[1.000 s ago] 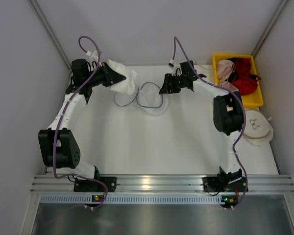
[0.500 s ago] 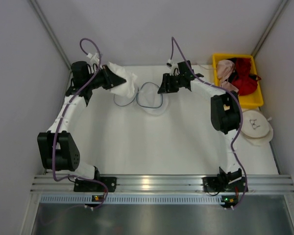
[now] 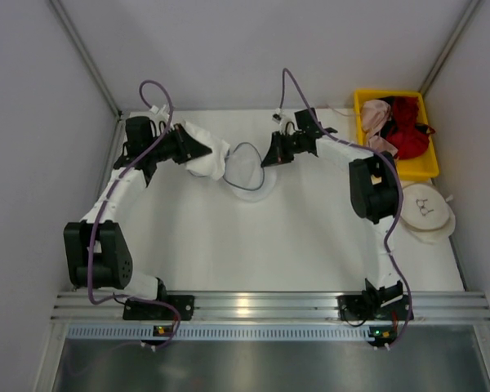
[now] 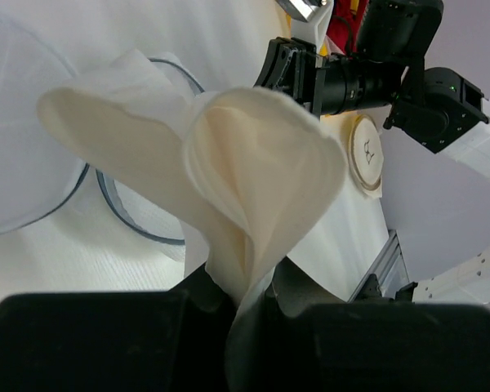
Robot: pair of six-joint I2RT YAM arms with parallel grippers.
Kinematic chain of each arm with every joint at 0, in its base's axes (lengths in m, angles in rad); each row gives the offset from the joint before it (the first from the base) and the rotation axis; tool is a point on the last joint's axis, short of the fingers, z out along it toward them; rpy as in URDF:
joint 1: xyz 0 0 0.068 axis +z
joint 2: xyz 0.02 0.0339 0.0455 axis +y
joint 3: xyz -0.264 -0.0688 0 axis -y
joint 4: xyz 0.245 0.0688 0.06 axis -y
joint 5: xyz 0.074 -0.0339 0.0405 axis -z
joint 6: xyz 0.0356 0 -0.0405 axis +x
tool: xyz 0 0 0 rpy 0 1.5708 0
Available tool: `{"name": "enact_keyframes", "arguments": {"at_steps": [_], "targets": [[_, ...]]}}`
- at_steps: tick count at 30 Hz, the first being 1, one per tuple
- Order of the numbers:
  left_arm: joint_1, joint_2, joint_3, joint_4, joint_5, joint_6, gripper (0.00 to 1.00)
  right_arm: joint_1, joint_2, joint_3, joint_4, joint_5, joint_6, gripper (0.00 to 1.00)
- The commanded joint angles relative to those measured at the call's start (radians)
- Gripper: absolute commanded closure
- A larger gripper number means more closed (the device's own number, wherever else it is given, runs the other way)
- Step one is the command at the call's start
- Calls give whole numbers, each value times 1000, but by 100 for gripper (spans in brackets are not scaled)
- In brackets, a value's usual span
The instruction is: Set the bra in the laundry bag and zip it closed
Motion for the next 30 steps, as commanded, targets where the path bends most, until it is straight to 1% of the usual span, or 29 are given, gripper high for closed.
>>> {"name": "enact_keyframes", "arguments": {"at_steps": [1,4,7,8,9,10,11,12,14,22,24,25,26,28,30], "targets": [[-10,-92,-73,24,6,-3,100,39,-70,-32,22,-110,-23,100],[-14,-167,-157,24,-3,-3,100,68,-93,-73,17,-135,-35,100],[-18,-220,-202,9,2,-5,100,79,-128,-111,12,-100,-40,100],[-19,-232,-205,3,0,-3,100,79,-136,-119,3,-86,-38,91],[-21,-238,-205,-2,-1,1,100,78,-142,-122,-9,-56,-41,86],[-27,-241,-202,-5,-6,7,100,78,-148,-122,-18,-43,-35,73],[-28,-241,-200,-5,-9,7,100,78,-148,-127,-24,-38,-35,67],[-28,-240,-197,-6,-12,7,100,78,-150,-130,-21,-32,-23,63],[-31,-227,-188,-6,-15,7,100,79,-147,-154,3,-37,18,60],[-31,-197,-159,-13,-9,30,100,107,-83,-181,100,-18,103,60],[-36,-186,-151,-28,-12,52,100,111,-69,-181,121,-28,124,61],[-40,-181,-144,-43,-13,62,100,111,-70,-181,130,-32,130,63],[-44,-174,-139,-52,-12,82,100,113,-72,-181,153,-40,146,67],[-59,-152,-131,-63,-4,96,100,113,-82,-176,172,-66,161,69],[-80,-131,-122,-65,-7,108,100,115,-93,-173,195,-86,169,80]]}}
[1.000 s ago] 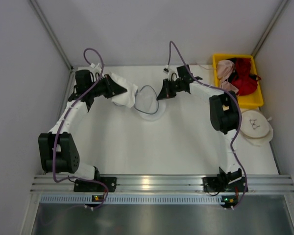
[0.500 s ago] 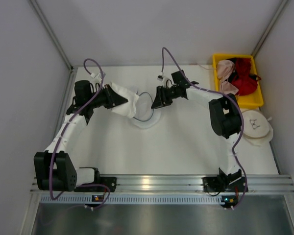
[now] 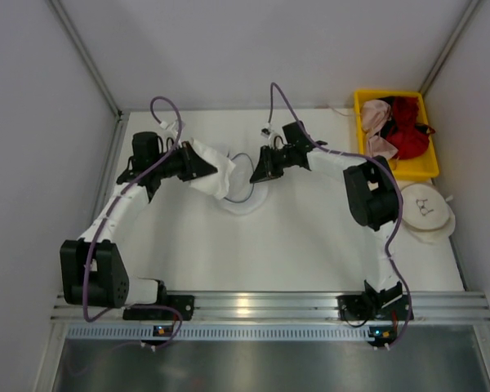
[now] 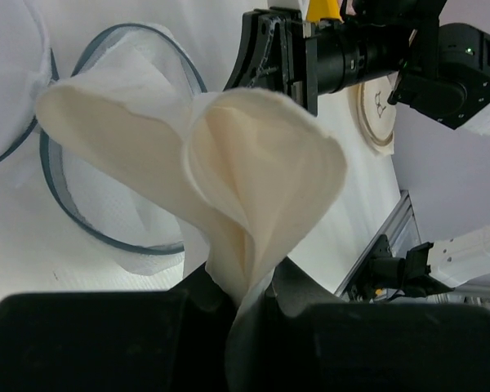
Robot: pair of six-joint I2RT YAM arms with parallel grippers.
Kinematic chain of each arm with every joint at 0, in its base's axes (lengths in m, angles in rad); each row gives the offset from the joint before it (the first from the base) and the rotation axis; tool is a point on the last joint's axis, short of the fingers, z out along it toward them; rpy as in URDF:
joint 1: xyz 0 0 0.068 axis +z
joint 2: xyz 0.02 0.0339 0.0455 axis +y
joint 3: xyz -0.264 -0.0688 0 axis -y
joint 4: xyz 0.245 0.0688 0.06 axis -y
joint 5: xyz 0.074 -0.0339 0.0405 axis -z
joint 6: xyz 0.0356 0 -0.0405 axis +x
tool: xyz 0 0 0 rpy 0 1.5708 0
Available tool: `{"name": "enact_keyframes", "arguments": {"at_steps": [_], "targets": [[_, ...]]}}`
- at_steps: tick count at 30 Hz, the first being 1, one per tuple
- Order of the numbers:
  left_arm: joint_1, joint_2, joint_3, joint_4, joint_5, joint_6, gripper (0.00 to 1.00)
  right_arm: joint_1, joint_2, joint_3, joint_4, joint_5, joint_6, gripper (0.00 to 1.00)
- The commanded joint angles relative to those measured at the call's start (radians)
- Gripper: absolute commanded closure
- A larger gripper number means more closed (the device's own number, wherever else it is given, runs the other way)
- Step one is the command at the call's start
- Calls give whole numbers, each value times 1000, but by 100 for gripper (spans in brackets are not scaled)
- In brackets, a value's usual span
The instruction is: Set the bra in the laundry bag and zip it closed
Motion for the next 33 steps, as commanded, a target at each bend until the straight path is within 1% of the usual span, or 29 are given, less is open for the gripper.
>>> {"name": "enact_keyframes", "arguments": {"at_steps": [1,2,6,7,13,16,17,18,19,20,21,22,24,25,26,27,28,31,32,33], "targets": [[-37,43,60,-3,11,50,100,19,-23,15,104,-44,33,93],[-45,60,78,-9,8,65,100,21,-26,15,105,-57,28,100],[-91,166,142,-24,-3,87,100,21,-55,4,62,-80,-21,100],[-96,220,159,-33,-2,92,100,21,-64,-5,53,-84,-31,100],[-128,396,271,-43,-25,105,100,21,-126,-49,32,-106,-85,100],[-157,458,328,-72,-100,147,100,19,-143,-61,18,-129,-85,100],[-174,467,340,-90,-200,173,100,19,-153,-65,18,-145,-84,100],[-186,472,374,-145,-277,208,100,19,-159,-71,16,-152,-79,100],[-203,469,386,-174,-378,293,100,19,-166,-74,21,-159,-68,100],[-239,463,394,-196,-551,338,100,18,-173,-75,24,-176,-59,100],[-257,440,393,-213,-631,383,100,18,-179,-78,32,-182,-48,100],[-272,426,379,-216,-681,464,100,18,-183,-81,44,-192,-13,100],[-293,374,357,-224,-747,532,100,19,-189,-83,94,-212,28,100],[-295,357,345,-254,-743,579,100,19,-187,-83,110,-218,68,100],[-301,343,342,-280,-732,595,100,16,-180,-80,133,-218,83,100],[-307,311,336,-300,-668,605,100,18,-173,-68,136,-218,91,100],[-310,297,330,-335,-639,618,100,18,-167,-60,137,-218,102,100],[-385,255,285,-357,-614,644,100,10,-140,-51,121,-210,93,100],[-439,252,256,-356,-620,650,100,4,-127,-51,113,-204,88,100],[-465,264,247,-356,-637,645,100,-2,-126,-52,96,-198,84,100]]}}
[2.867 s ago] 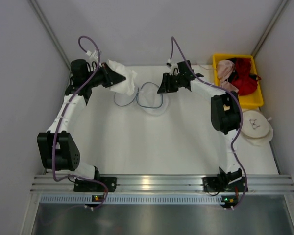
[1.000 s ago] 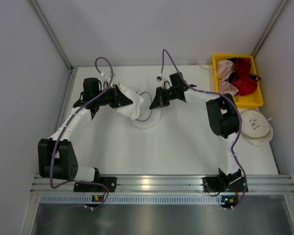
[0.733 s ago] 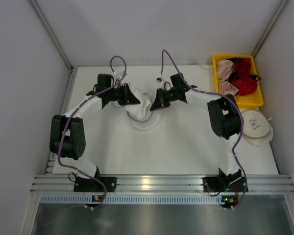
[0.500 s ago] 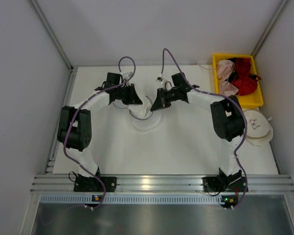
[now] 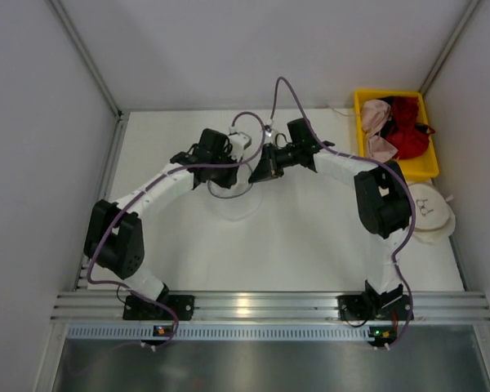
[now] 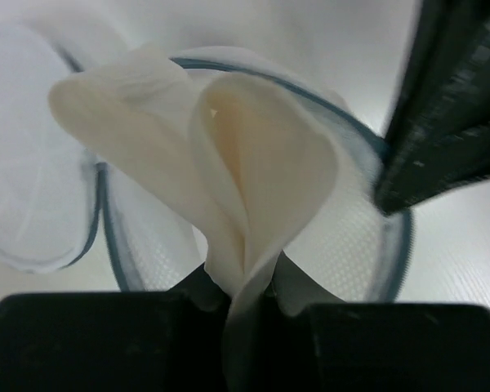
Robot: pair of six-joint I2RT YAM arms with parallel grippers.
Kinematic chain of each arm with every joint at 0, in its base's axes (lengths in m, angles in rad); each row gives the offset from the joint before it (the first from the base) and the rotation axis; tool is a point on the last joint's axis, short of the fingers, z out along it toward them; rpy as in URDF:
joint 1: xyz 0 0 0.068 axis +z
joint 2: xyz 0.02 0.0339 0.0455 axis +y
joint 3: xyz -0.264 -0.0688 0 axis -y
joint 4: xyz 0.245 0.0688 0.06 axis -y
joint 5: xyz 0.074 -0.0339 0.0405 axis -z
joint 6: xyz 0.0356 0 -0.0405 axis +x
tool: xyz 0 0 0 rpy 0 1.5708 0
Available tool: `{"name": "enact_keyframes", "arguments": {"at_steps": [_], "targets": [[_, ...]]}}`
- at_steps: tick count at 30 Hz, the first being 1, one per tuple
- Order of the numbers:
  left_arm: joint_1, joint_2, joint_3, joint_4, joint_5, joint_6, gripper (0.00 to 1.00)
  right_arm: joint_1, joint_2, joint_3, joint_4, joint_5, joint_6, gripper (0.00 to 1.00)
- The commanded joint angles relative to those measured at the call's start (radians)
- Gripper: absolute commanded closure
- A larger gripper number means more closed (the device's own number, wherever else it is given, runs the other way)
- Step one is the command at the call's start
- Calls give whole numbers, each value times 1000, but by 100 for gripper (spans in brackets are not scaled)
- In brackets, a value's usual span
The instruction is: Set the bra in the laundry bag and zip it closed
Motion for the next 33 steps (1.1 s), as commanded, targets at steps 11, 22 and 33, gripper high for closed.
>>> {"name": "enact_keyframes", "arguments": {"at_steps": [11,22,33], "targets": [[-233,196,54,-48,-462,-84,100,-47,-34,-5,-38,-33,-39,100],[-231,57,41,-50,-190,-129,45,-67,-49,-42,-86,-18,-100,100],[-199,-89,28,-48,-42,-176,38,-67,-31,-9,-100,-15,-108,100]]}}
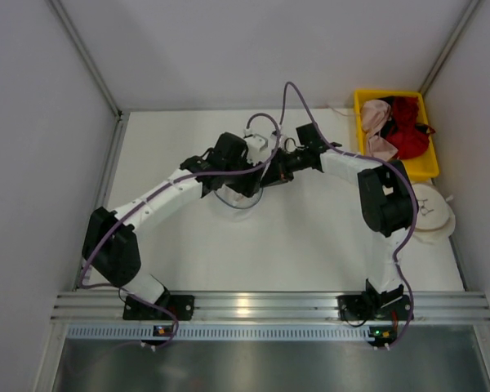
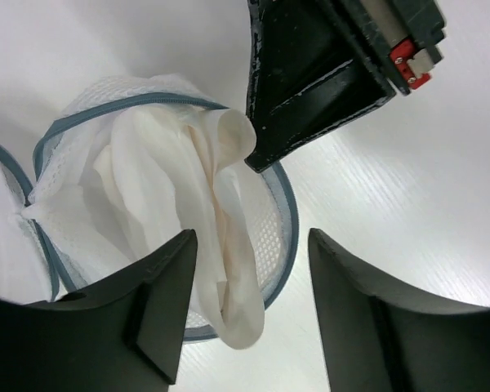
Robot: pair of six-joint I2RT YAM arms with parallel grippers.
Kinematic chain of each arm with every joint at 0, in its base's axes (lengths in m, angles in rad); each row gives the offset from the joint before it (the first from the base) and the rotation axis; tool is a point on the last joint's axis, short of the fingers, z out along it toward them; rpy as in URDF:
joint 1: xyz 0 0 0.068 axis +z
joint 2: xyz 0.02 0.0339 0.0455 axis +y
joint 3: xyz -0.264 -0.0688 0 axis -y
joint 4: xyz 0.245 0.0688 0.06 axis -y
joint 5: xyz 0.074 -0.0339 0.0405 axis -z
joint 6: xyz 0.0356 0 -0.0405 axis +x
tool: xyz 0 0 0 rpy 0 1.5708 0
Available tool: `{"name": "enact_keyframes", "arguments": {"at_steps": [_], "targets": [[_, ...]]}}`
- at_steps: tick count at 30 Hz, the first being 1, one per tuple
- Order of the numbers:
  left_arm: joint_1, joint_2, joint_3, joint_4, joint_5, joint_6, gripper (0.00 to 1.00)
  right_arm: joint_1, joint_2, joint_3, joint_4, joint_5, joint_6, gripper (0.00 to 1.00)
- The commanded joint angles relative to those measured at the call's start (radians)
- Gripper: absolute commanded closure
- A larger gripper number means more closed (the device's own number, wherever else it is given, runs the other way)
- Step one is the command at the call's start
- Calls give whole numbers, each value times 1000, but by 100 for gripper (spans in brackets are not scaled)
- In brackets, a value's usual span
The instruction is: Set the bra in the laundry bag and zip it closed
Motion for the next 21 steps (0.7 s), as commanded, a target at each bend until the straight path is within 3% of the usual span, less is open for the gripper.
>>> {"name": "enact_keyframes", "arguments": {"at_steps": [1,4,9,14,19,21], "targets": [[43,-37,-5,3,85,-46,42,-6,-32,37,-2,-17,-28,100],[95,-29,-17,3,146,-89,57,-6,-37,45,-5,-19,-22,100],[183,43,-42,25,330,-186,62,-6,-39,56,-8,-22,-10,100],[243,61,-143,233,515,-290,77,-4,-40,80,-42,-25,-24,100],[211,164,-114,263,469,-359,100,3,-52,114,-53,-39,24,100],[194,219,-105,261,437,-388,100,2,-59,121,-33,-46,89,100]]}}
